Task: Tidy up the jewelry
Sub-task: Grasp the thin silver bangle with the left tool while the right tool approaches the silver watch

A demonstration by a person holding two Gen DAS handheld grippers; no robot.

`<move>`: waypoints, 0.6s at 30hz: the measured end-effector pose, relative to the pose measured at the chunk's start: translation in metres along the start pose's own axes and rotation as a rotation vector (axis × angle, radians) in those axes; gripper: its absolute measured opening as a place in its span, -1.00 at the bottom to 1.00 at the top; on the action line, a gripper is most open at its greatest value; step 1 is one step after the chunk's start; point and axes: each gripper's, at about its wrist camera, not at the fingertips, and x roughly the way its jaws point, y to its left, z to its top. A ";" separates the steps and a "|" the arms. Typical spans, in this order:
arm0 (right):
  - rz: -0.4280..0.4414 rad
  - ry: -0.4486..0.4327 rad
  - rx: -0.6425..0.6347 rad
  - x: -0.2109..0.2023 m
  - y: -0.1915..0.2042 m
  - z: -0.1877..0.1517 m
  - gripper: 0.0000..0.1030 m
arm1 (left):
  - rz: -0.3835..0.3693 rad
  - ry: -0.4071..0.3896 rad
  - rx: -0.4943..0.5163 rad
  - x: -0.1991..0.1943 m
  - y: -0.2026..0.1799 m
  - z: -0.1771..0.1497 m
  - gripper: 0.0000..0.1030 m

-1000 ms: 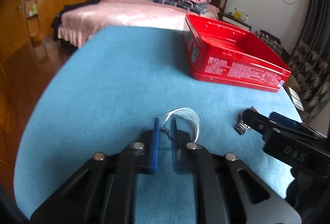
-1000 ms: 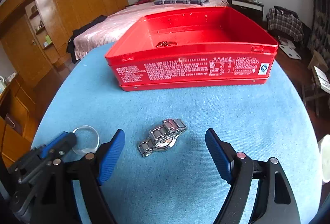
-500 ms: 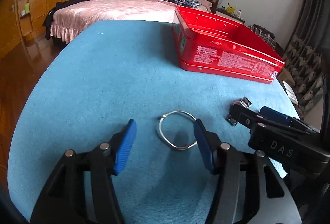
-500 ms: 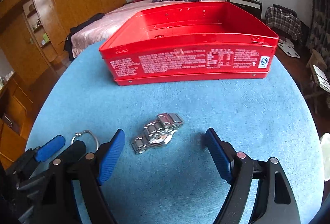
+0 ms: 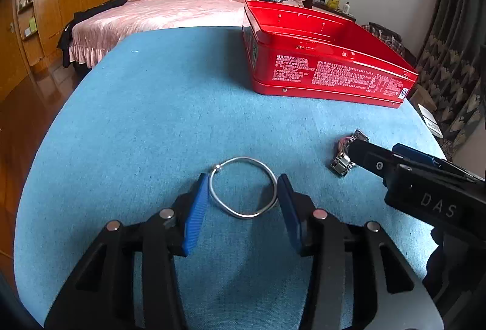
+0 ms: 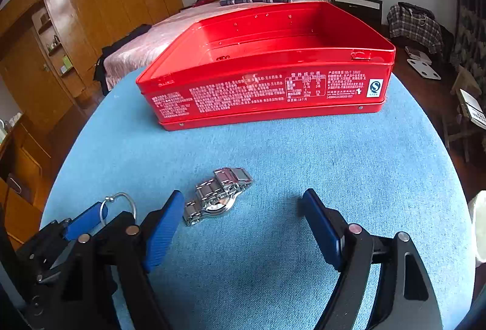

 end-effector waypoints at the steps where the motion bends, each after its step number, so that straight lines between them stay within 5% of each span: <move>1: 0.000 -0.001 0.000 0.000 0.001 0.000 0.53 | -0.003 -0.002 -0.013 0.000 0.002 0.000 -0.59; 2: 0.000 -0.001 0.000 0.000 0.001 0.000 0.53 | -0.016 -0.004 -0.032 0.000 0.005 -0.001 -0.87; 9: -0.001 -0.001 -0.006 0.001 0.003 -0.001 0.53 | -0.060 -0.002 -0.074 -0.003 0.012 0.000 -0.85; 11: 0.005 -0.004 0.003 0.000 0.001 0.000 0.53 | -0.078 0.001 -0.067 -0.003 0.011 0.000 -0.59; 13: -0.005 -0.008 0.005 -0.003 -0.003 0.000 0.53 | -0.071 -0.007 -0.041 -0.006 0.004 0.001 0.01; 18: -0.027 -0.015 0.034 -0.008 -0.019 -0.001 0.53 | -0.053 -0.002 0.025 -0.003 -0.012 -0.003 0.12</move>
